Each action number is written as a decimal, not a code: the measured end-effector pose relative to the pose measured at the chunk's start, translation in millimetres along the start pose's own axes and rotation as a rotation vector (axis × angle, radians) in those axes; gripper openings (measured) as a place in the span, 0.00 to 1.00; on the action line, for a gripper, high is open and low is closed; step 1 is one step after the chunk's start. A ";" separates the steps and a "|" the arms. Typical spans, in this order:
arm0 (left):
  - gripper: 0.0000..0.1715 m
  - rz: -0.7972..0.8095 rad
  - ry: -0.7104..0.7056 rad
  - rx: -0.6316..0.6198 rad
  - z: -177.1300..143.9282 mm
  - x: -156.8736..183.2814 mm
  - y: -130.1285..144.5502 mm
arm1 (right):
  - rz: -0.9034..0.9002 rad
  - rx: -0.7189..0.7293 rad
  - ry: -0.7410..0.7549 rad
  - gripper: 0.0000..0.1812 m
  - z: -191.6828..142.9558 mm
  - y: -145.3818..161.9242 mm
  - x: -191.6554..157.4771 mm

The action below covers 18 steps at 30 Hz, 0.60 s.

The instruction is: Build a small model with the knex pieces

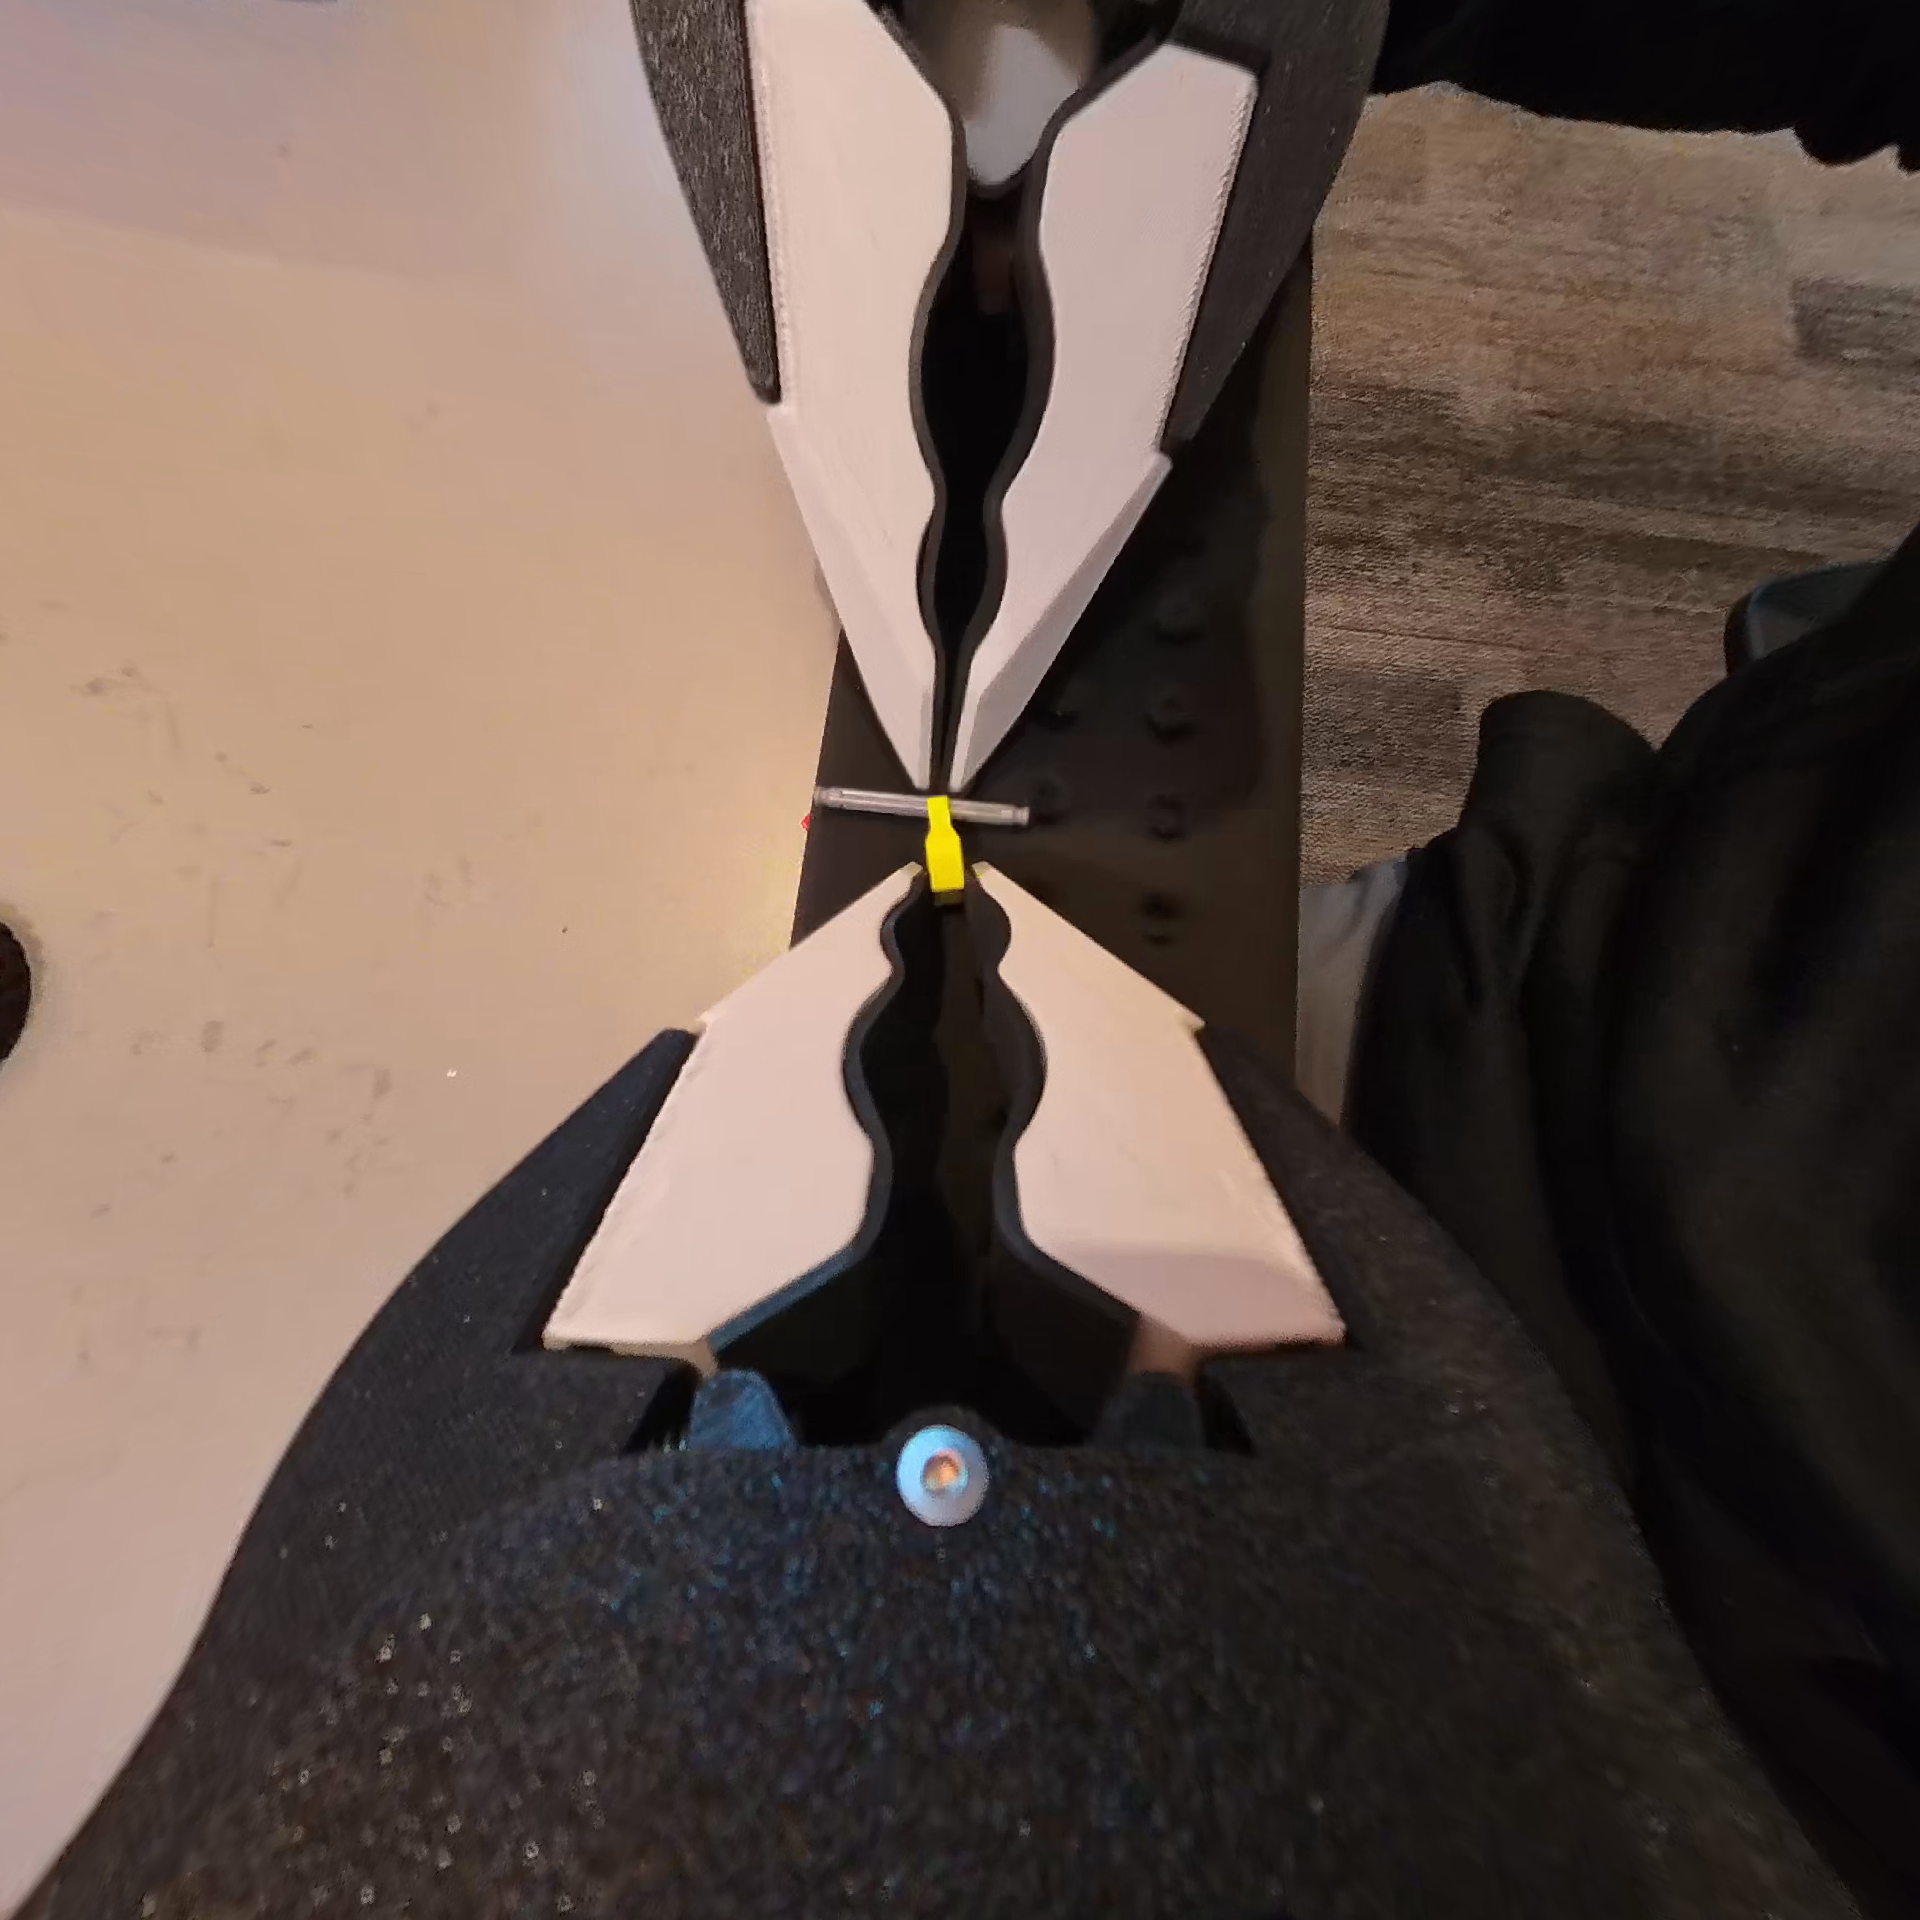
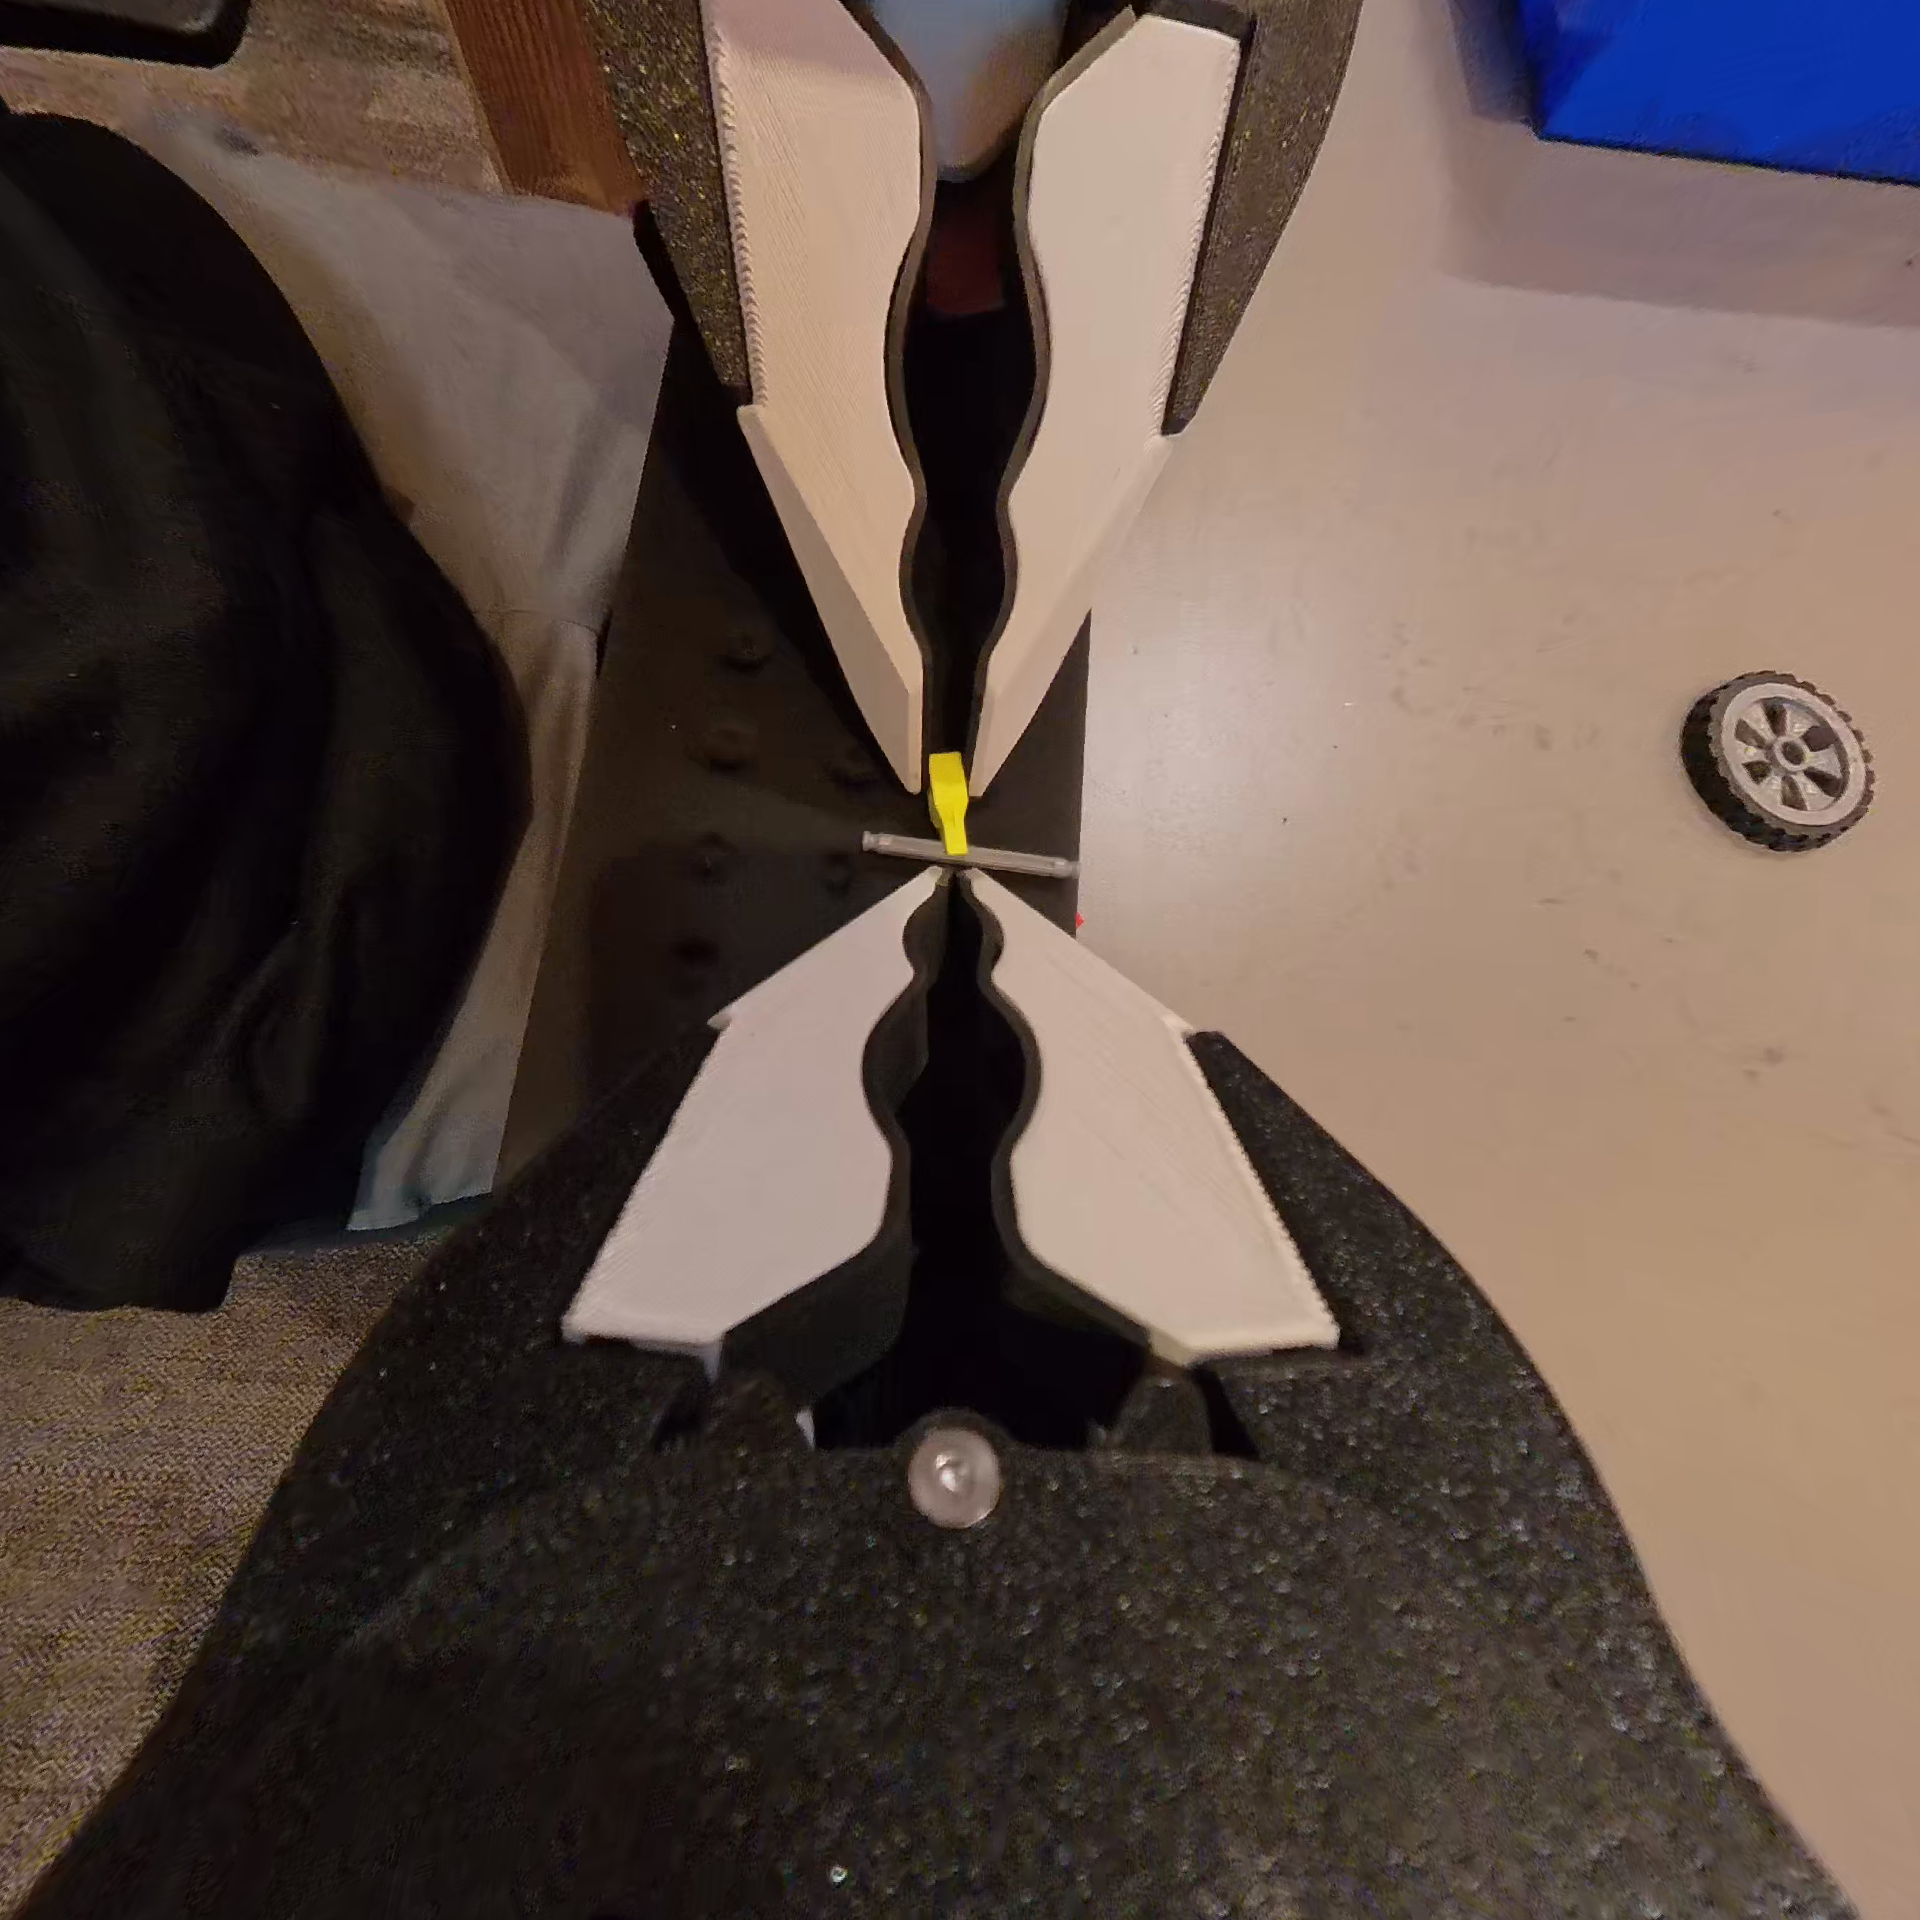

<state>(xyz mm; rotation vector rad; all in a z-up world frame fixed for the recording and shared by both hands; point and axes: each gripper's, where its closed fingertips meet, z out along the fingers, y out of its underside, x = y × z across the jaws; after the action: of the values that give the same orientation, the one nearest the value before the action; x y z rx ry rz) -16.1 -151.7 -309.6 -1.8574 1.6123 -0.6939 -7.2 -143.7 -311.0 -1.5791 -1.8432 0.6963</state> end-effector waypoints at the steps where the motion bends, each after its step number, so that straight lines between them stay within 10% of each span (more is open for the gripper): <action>1: 0.02 -0.006 0.007 0.001 0.0 0.2 -0.1 | 0.006 0.011 -0.001 0.00 -1.9 -0.8 0.4; 18: 0.01 -0.019 0.035 -0.019 4.4 -0.6 1.0 | 0.002 -0.009 -0.030 0.01 5.0 1.2 -0.6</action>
<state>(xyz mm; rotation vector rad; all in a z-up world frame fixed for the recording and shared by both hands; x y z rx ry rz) -13.7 -150.8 -313.4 -1.8861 1.6303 -0.7260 -10.1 -144.1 -315.3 -1.5837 -1.8694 0.7176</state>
